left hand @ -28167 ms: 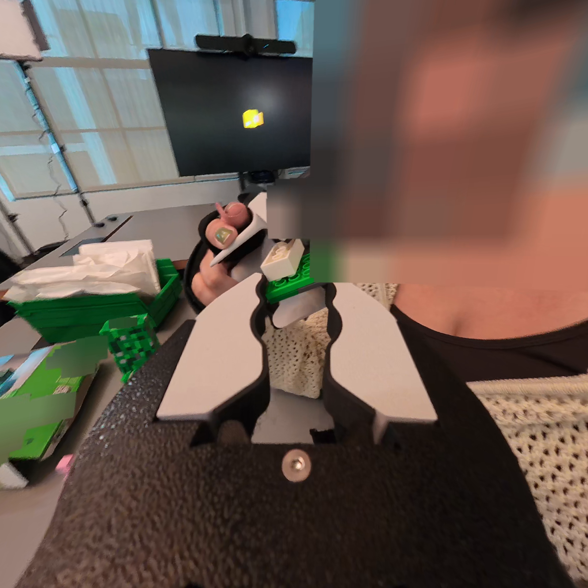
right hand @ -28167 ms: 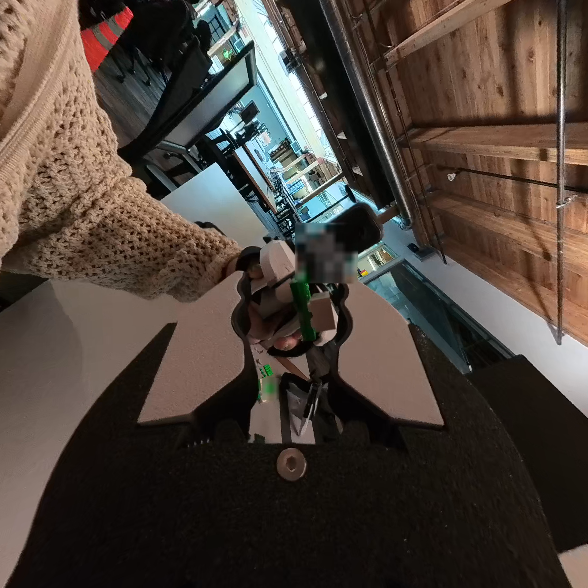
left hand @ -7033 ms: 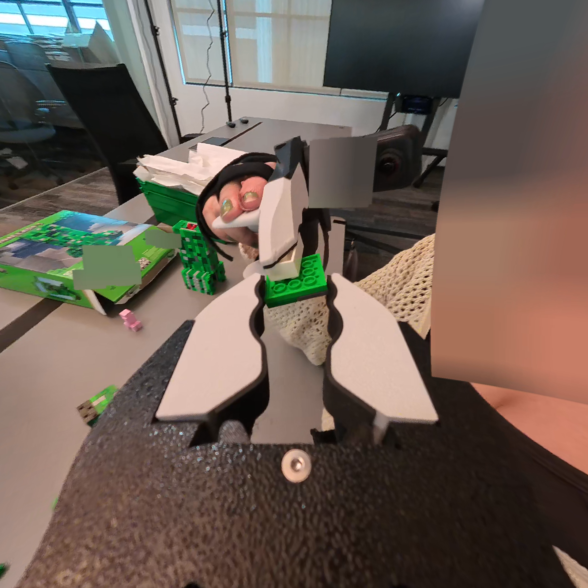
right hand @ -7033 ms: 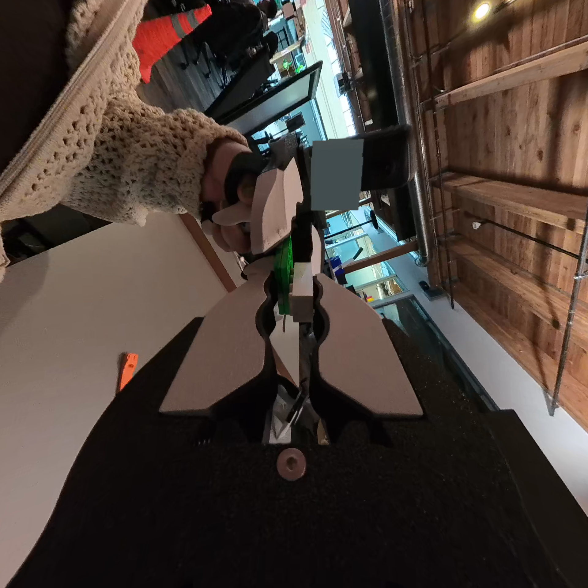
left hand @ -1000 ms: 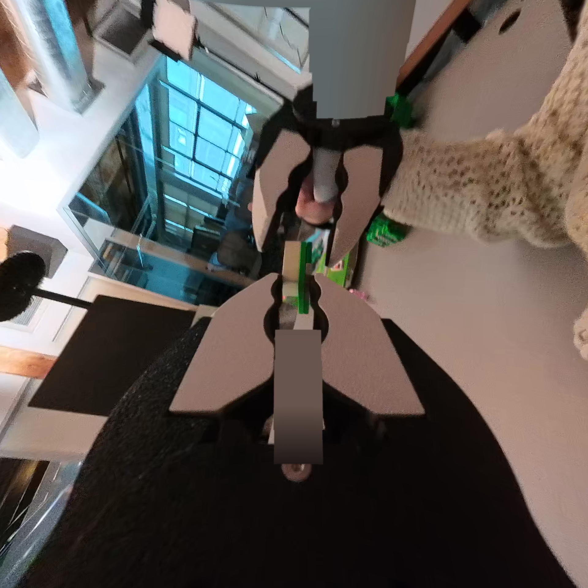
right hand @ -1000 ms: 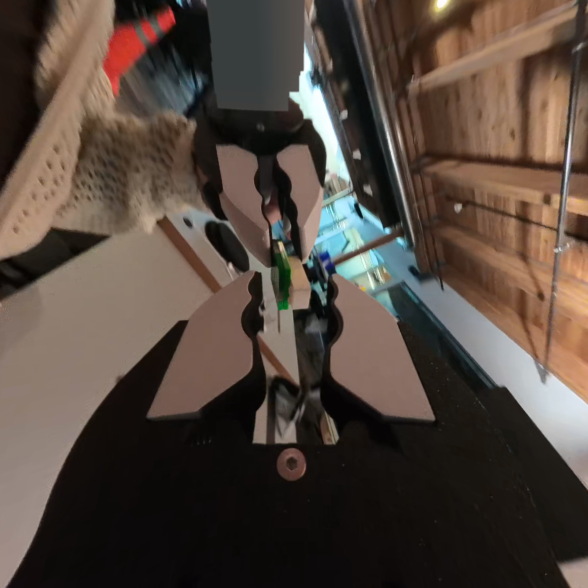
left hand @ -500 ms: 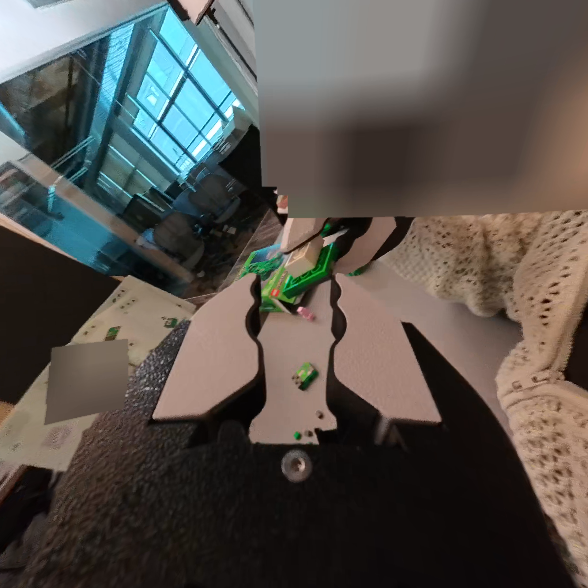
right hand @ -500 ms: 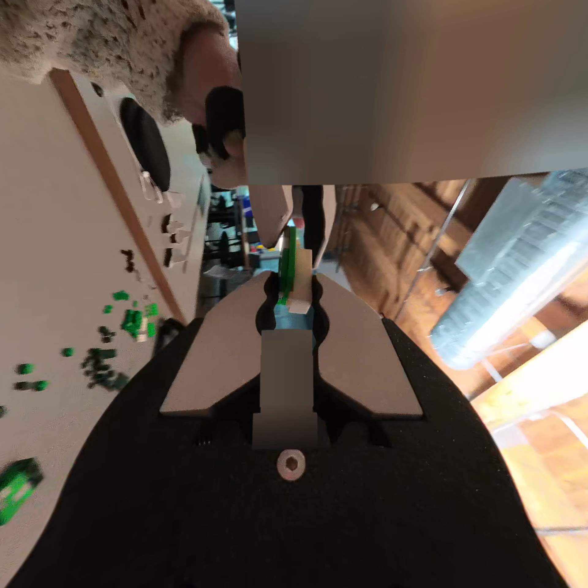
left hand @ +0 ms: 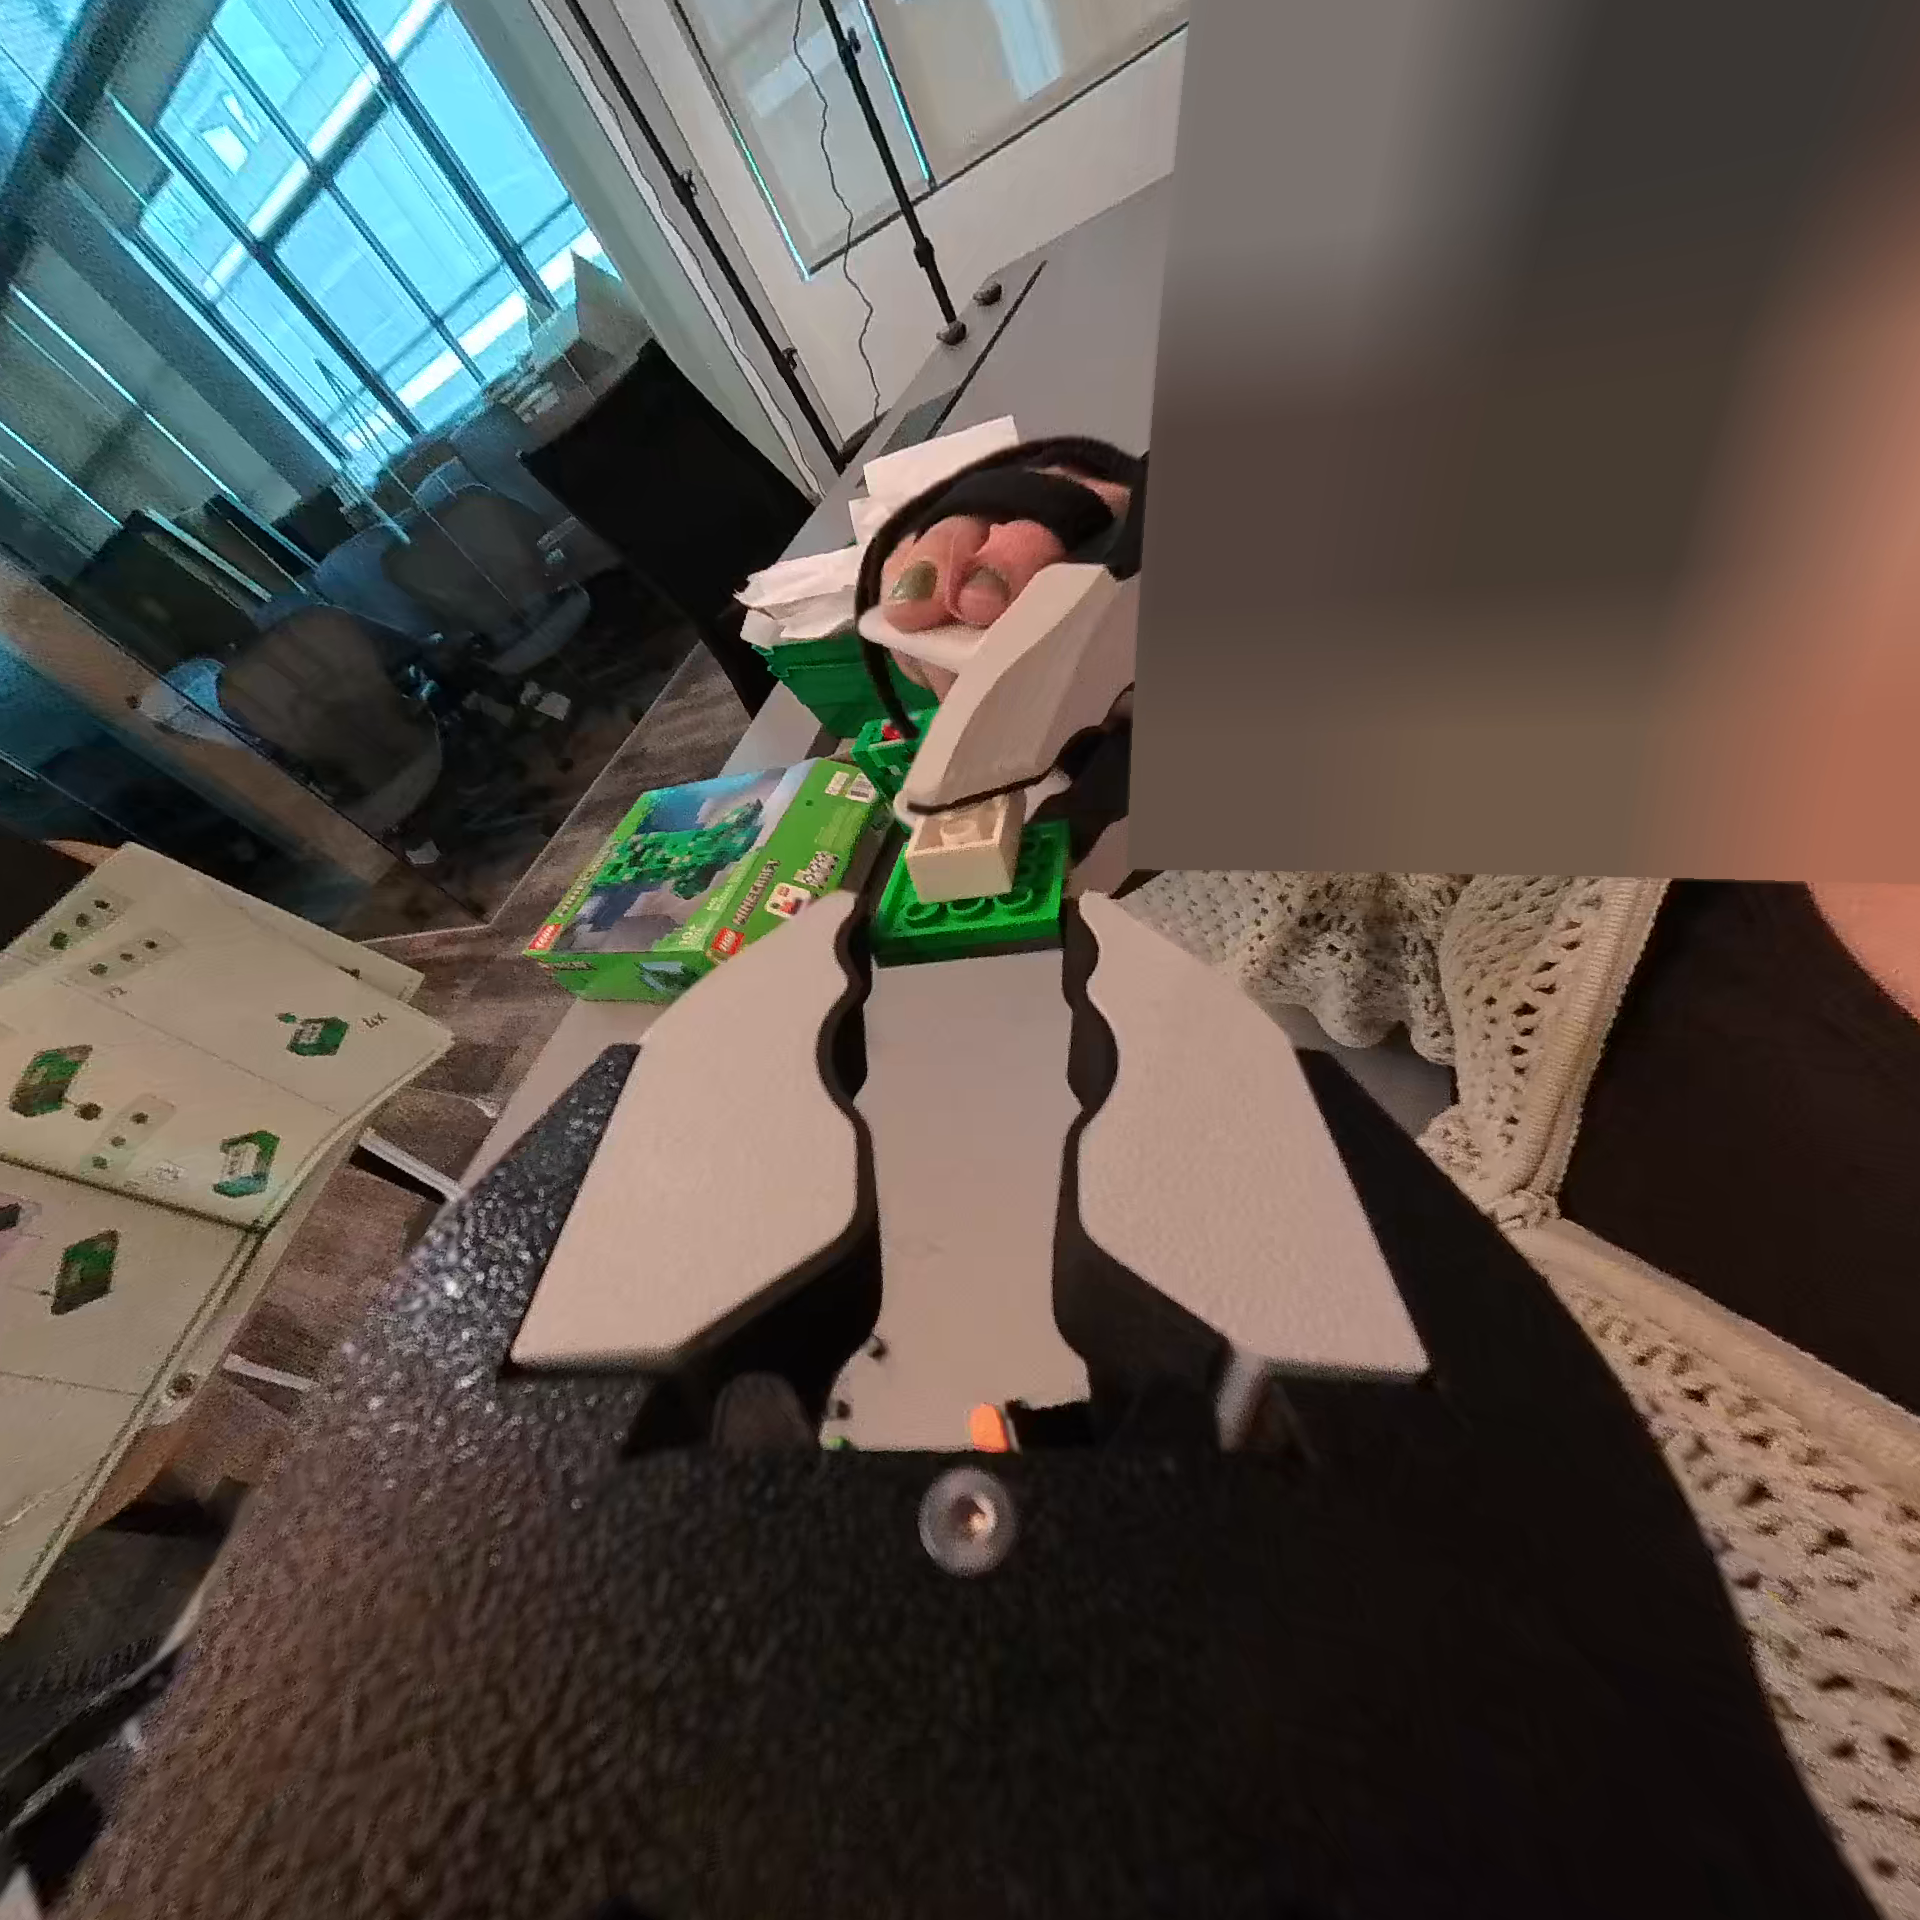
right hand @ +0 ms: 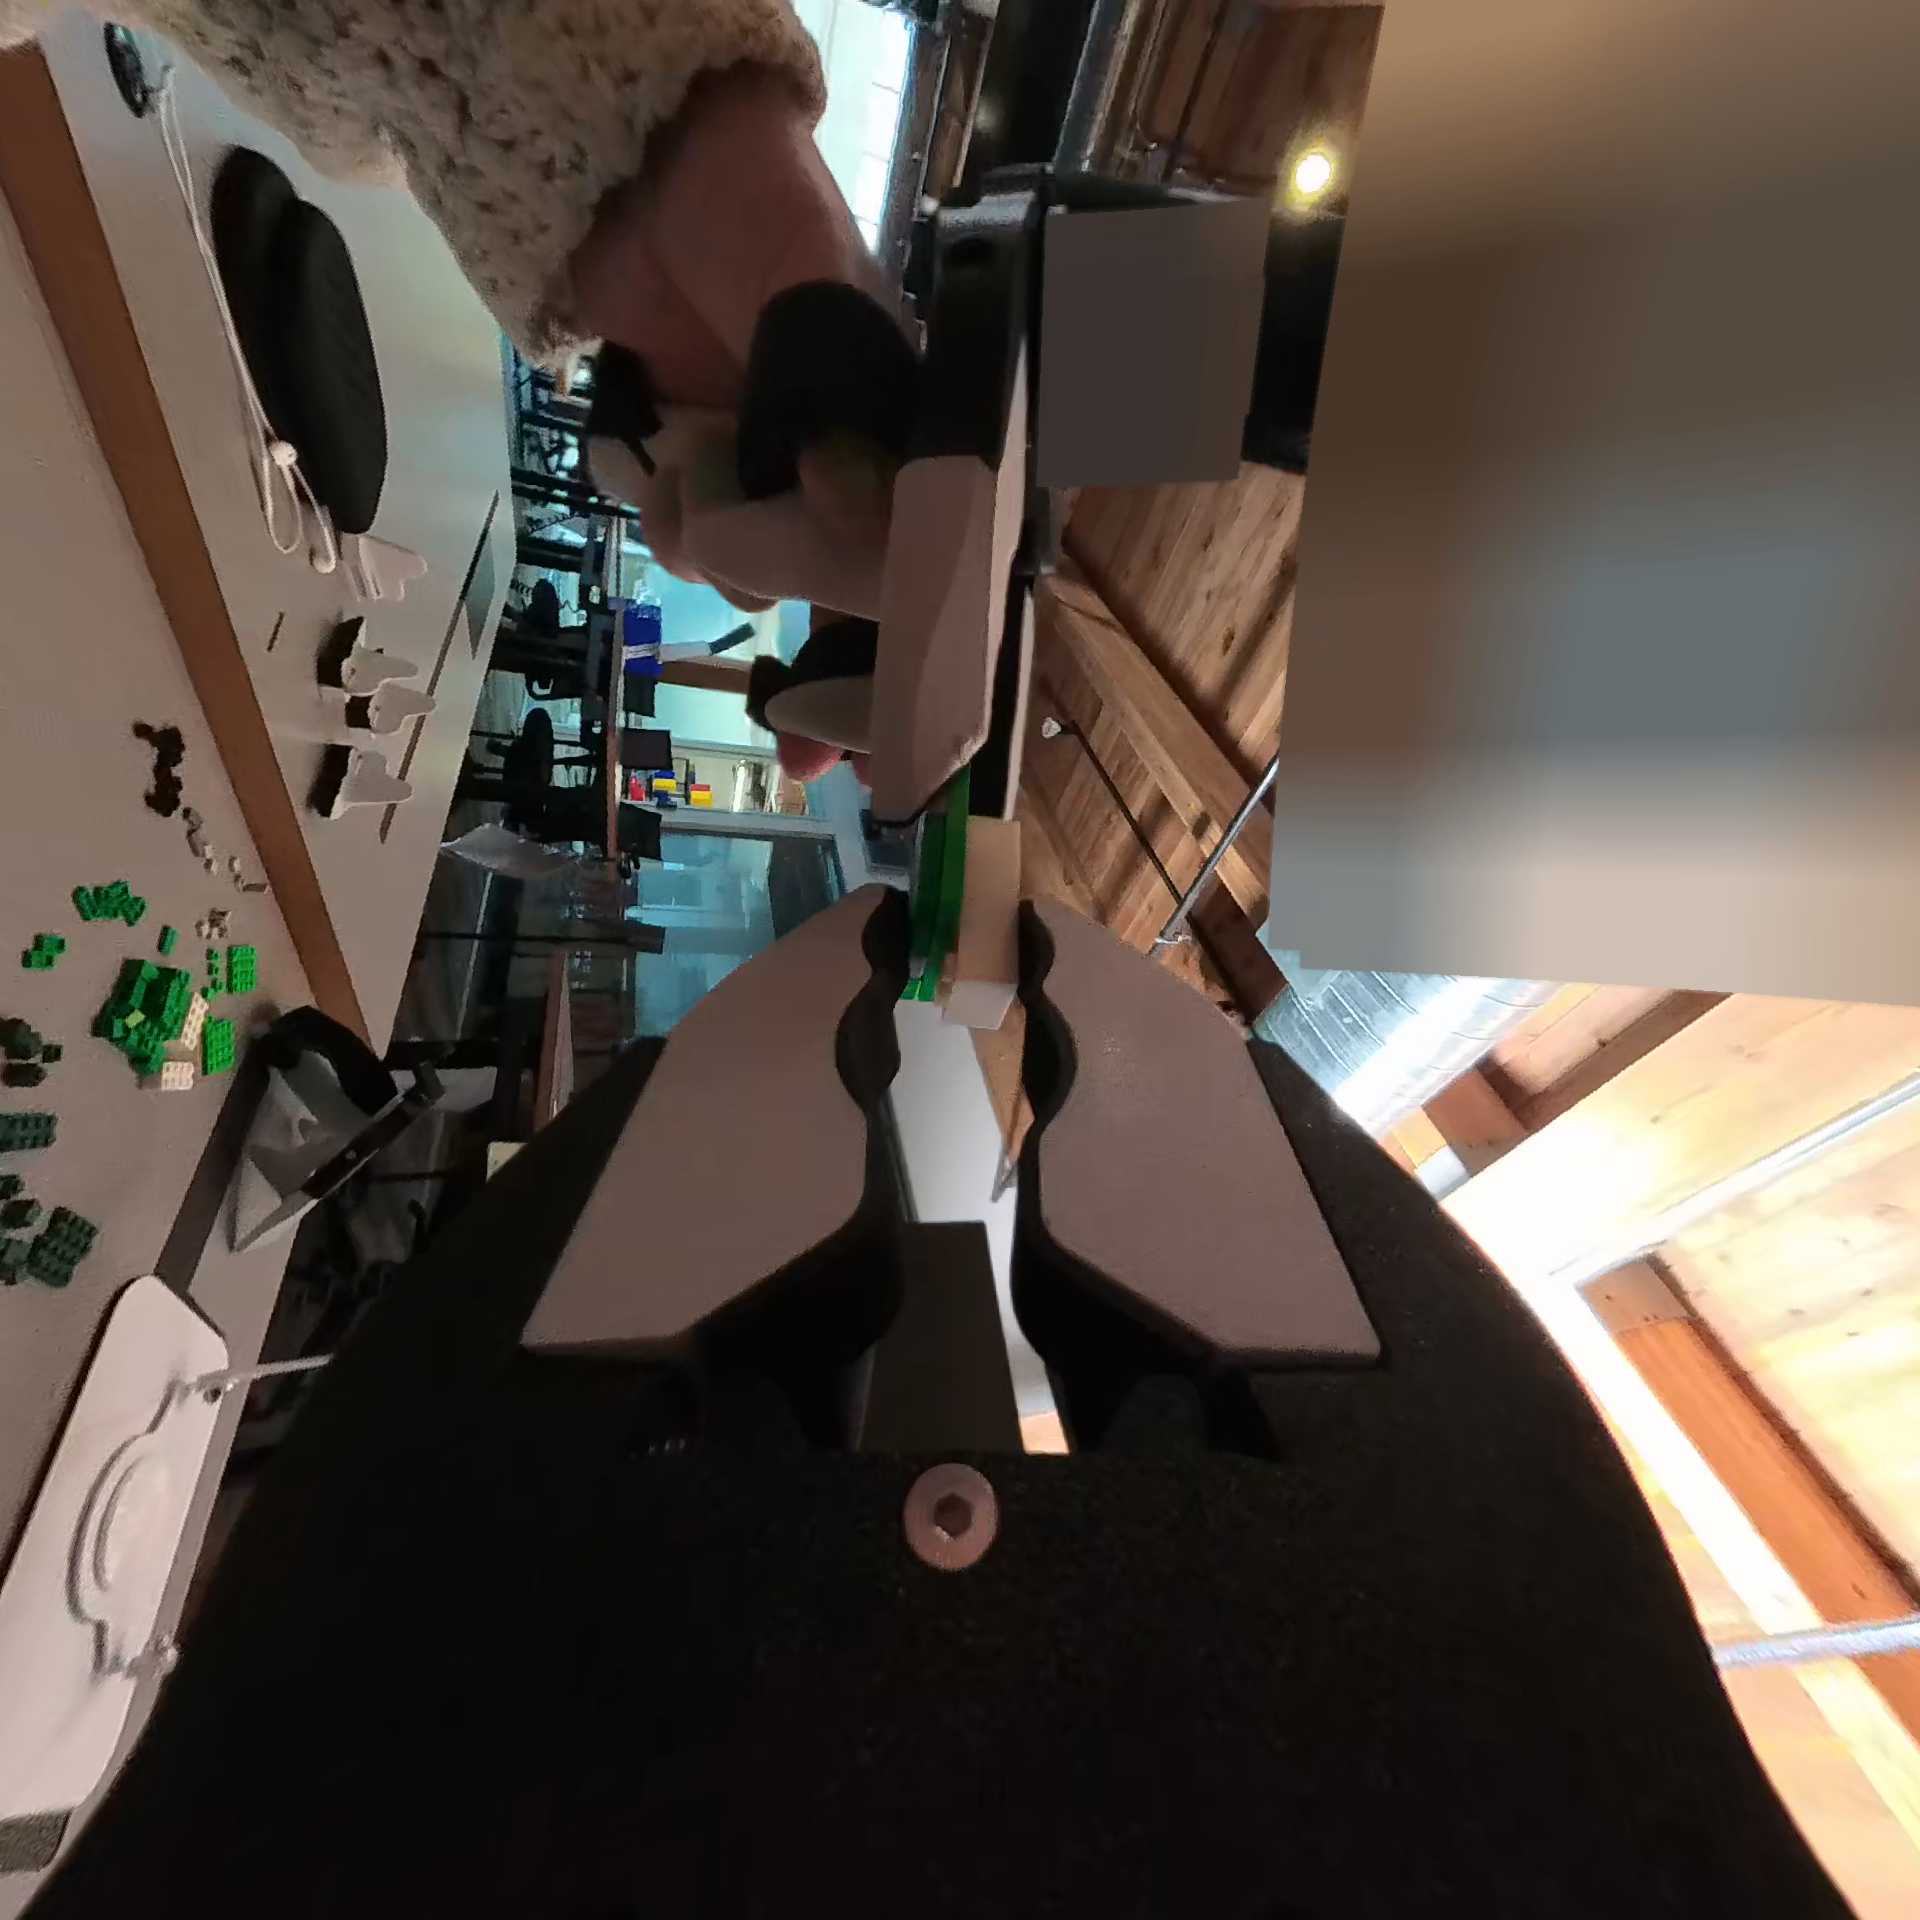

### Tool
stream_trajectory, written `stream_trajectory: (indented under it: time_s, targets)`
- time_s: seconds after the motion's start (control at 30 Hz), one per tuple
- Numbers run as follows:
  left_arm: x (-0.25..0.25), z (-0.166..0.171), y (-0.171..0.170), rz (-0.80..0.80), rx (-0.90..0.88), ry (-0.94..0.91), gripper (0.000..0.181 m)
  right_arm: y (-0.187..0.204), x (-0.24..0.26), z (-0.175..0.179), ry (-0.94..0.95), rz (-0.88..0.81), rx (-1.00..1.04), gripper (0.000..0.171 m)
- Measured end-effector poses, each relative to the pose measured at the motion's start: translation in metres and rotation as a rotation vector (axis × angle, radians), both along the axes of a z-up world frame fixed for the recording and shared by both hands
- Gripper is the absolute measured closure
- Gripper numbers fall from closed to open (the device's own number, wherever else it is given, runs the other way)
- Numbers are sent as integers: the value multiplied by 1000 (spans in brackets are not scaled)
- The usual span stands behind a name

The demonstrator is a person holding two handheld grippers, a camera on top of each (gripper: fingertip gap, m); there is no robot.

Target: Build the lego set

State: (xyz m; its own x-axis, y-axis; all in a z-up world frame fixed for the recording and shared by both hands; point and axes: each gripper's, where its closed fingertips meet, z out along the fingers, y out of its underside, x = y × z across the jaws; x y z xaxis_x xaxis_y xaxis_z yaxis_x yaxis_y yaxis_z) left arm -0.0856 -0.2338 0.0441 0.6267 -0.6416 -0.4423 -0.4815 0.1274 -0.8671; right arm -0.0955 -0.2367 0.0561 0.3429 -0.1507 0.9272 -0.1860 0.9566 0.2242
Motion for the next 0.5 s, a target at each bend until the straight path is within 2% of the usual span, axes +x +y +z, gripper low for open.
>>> stream_trajectory:
  time_s: [0.07, 0.17, 0.23, 0.4, 0.5]
  targets:
    - [-2, 4, 0, 3, 51, 18, 146, 1, 0, 5, 38, 8, -16, 150]
    - [-18, 6, 7, 96, 179, 94, 147, 18, -1, 12, 52, -14, -99, 129]
    - [-30, 4, 12, 157, 257, 147, 147, 37, -2, 15, 31, 5, -208, 124]
    - [-62, -22, 29, 217, 279, 94, 147, 80, -18, 11, -76, 211, -575, 128]
    - [-99, -48, 57, 296, 277, -66, 146, 130, -53, -8, -147, 252, -961, 138]
